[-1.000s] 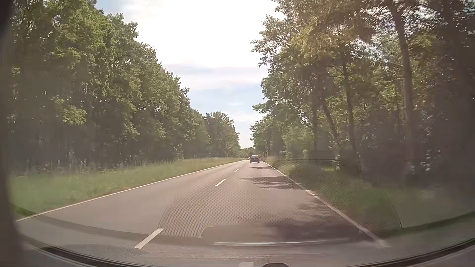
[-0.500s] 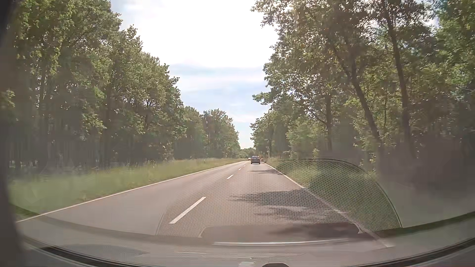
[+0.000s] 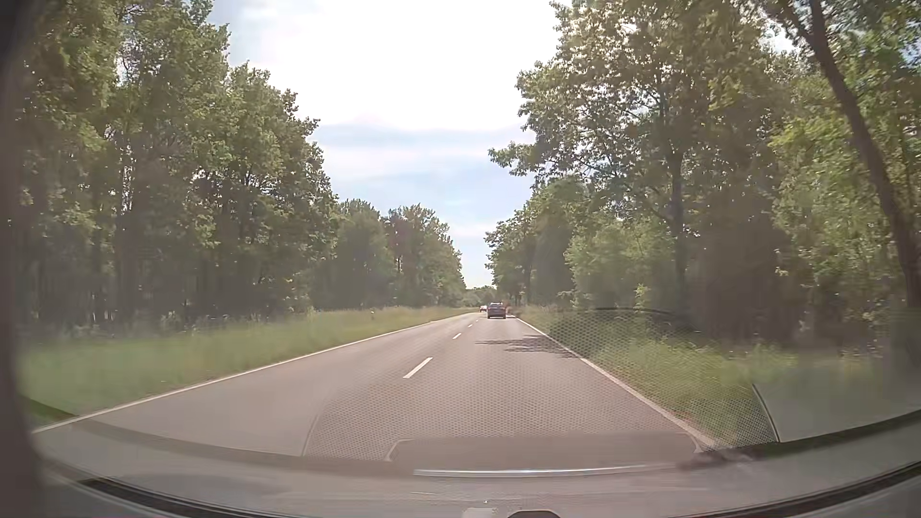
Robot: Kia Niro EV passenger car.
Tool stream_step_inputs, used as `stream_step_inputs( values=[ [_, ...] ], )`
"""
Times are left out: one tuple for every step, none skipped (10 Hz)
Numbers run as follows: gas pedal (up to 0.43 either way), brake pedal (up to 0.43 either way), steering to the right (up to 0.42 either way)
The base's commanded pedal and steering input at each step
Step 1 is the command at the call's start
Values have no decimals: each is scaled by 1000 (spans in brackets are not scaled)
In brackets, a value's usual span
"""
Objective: Follow the waypoints while adhering to traffic rules and regulations
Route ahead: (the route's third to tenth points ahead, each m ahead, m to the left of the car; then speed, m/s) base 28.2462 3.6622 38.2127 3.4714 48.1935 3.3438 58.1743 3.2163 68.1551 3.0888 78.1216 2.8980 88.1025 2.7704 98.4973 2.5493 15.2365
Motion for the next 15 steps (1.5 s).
stream_step_inputs(
  values=[
    [189,0,1],
    [189,0,1],
    [189,0,1],
    [197,0,1],
    [197,0,1],
    [197,0,0],
    [197,0,3],
    [197,0,3],
    [197,0,3],
    [197,0,3],
    [197,0,3],
    [197,0,3],
    [197,0,2],
    [197,0,2],
    [197,0,2]
  ],
)
